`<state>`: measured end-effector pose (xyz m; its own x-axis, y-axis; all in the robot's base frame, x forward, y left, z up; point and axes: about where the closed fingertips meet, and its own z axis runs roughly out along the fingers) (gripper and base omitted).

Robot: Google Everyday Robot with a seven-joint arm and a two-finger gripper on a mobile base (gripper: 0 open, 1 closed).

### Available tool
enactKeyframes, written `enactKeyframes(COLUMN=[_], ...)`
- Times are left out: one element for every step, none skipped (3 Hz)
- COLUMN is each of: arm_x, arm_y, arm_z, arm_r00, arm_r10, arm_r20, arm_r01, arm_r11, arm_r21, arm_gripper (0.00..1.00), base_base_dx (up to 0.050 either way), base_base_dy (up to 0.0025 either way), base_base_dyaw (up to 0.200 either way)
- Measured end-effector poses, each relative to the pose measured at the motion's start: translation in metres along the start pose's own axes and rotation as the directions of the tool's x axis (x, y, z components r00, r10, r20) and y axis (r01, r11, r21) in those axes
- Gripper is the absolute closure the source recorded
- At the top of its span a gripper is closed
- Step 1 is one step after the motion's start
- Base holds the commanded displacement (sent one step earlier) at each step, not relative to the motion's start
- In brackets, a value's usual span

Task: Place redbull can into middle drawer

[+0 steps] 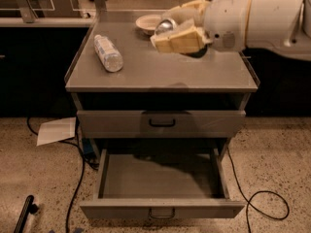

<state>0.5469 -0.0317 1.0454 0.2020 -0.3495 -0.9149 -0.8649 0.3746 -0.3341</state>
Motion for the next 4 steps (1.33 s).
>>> enactKeyframes(arm_x=[0.06, 0.09, 0.09, 0.1], arm_y=[0.033, 0.061, 0.061, 0.065], arm_z=[0.004, 0.012, 0.012, 0.015], arm_r00=[0.989, 0.982, 0.982, 0.975], arm_r10=[0.137, 0.186, 0.186, 0.208], arm_r20=[0.051, 0.017, 0.017, 0.073], arm_r01=[-0.138, -0.186, -0.186, -0.208], arm_r11=[0.9903, 0.9825, 0.9825, 0.978], arm_r21=[0.02, -0.016, -0.016, -0.01], arm_gripper=[1.0, 1.0, 1.0, 1.0], base_base_dx=[0.0, 0.0, 0.0, 0.0], base_base_dy=[0.0, 0.0, 0.0, 0.0], base_base_dyaw=[0.0, 0.0, 0.0, 0.0])
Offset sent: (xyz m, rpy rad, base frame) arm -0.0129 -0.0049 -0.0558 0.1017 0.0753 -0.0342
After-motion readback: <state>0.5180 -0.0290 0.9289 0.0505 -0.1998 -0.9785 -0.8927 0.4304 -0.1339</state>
